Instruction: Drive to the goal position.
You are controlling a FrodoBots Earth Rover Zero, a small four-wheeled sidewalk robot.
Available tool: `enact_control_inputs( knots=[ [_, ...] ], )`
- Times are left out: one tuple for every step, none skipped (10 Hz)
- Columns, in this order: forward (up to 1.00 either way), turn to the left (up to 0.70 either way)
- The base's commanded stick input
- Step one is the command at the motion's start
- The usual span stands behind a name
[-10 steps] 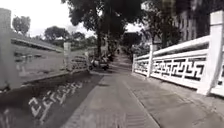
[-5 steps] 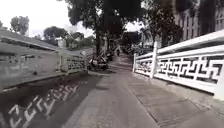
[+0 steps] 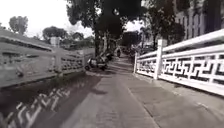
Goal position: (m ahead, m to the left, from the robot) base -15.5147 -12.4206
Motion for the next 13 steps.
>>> enact_control_inputs(
  knots=[
    [0.70,0.11],
    [0.70,0.14],
    [0.70,0.01],
    [0.70,0.00],
    [0.70,0.00],
    [0.70,0.00],
    [0.70,0.00],
    [0.70,0.00],
    [0.70,0.00],
    [0.70,0.00],
    [0.70,0.00],
    [0.70,0.00],
    [0.70,0.00]
  ],
)
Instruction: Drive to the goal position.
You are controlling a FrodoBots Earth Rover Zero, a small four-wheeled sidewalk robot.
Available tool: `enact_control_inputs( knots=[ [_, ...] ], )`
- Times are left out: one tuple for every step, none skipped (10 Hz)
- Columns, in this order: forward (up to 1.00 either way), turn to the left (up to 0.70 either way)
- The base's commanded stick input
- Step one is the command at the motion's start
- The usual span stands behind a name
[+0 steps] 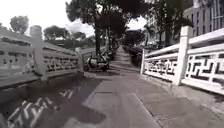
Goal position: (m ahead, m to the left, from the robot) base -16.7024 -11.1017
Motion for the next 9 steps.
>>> enact_control_inputs(
  knots=[
    [0.70,0.00],
    [0.70,0.00],
    [0.70,0.00],
    [0.70,0.00],
    [0.70,0.00],
    [0.70,0.00],
    [0.70,0.00],
    [0.70,0.00],
    [0.70,0.00]
  ],
)
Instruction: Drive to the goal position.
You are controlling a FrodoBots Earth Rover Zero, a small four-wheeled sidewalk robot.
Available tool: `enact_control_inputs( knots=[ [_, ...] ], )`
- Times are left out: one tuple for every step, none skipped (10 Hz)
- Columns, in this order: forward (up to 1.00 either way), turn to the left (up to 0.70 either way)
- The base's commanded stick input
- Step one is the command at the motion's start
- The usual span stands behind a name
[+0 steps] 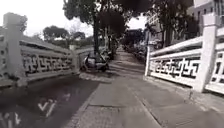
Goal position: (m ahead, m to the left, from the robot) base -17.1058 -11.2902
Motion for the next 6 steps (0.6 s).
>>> enact_control_inputs(
  knots=[
    [0.70,0.00],
    [0.70,0.00],
    [0.70,0.00],
    [0.70,0.00],
    [0.70,0.00],
    [0.70,0.00]
  ],
)
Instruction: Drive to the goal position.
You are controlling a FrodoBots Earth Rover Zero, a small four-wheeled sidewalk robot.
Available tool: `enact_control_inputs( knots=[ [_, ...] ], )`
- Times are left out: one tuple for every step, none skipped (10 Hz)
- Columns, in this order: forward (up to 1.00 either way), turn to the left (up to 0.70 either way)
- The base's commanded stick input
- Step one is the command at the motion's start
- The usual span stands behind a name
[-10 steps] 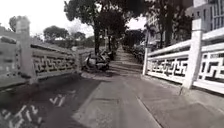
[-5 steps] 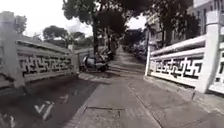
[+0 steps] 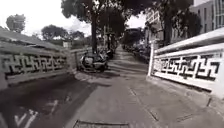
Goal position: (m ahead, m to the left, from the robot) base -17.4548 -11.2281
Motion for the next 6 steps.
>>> enact_control_inputs(
  knots=[
    [0.70,0.00],
    [0.70,0.00],
    [0.70,0.00],
    [0.70,0.00],
    [0.70,0.00],
    [0.70,0.00]
  ],
)
